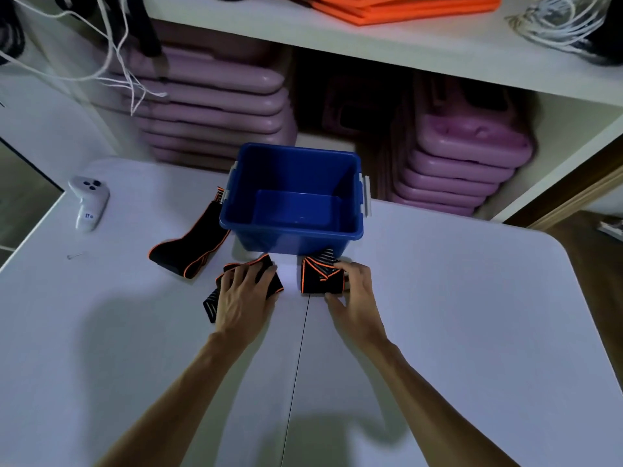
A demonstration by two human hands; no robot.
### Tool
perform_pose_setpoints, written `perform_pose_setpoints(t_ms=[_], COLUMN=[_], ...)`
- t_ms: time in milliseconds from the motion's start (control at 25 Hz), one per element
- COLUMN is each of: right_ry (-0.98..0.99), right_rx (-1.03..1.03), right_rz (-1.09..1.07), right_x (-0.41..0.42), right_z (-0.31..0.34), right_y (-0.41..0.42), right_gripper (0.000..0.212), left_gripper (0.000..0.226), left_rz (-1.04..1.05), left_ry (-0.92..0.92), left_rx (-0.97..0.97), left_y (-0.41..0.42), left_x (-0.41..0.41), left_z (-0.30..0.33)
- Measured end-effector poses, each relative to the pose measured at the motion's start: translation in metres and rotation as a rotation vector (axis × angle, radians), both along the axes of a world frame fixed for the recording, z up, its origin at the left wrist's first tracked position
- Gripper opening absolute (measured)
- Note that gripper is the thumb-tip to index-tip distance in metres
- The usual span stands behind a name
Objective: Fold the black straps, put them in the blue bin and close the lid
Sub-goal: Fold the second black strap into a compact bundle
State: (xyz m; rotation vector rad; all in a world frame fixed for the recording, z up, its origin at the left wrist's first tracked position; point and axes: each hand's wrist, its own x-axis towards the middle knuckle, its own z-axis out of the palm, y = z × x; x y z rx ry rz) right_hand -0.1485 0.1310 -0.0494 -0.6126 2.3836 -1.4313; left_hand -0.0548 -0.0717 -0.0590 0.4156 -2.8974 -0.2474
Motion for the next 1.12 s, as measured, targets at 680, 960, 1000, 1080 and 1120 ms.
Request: perform_pose_setpoints(t_ms=[680, 960, 1000, 1080, 1120], right_ry=[0.068, 0.206, 0.123, 0.034, 0.048], right_rx=[0.031, 0.097, 0.091, 0.119, 0.160], right_rz=[-0.161, 0.207, 0.252, 0.266, 0.248], right_x=[0.031, 0.067, 0.070, 0.072, 0.071], right_z=[0.010, 0.021, 0.022, 0.021, 0.017], right_y=[-0.009, -0.023, -0.030, -0.045, -0.053], right_gripper=[0.065, 0.049, 0.052, 0.060, 0.066], left_gripper=[0.043, 0.073, 0.066, 0.055, 0.058], left_rz=[0.027, 0.055, 0.066, 0.070, 0.051], left_ry=[0.143, -0.056, -0.031, 0.013, -0.006], left_rx=[0.065, 0.256, 0.309, 0.377, 0.387], left_y=[-0.030, -0.039, -0.039, -0.041, -0.042], left_x=[0.049, 0.088, 0.091, 0.093, 0.091], left_z=[0.021, 0.005, 0.003, 0.004, 0.006])
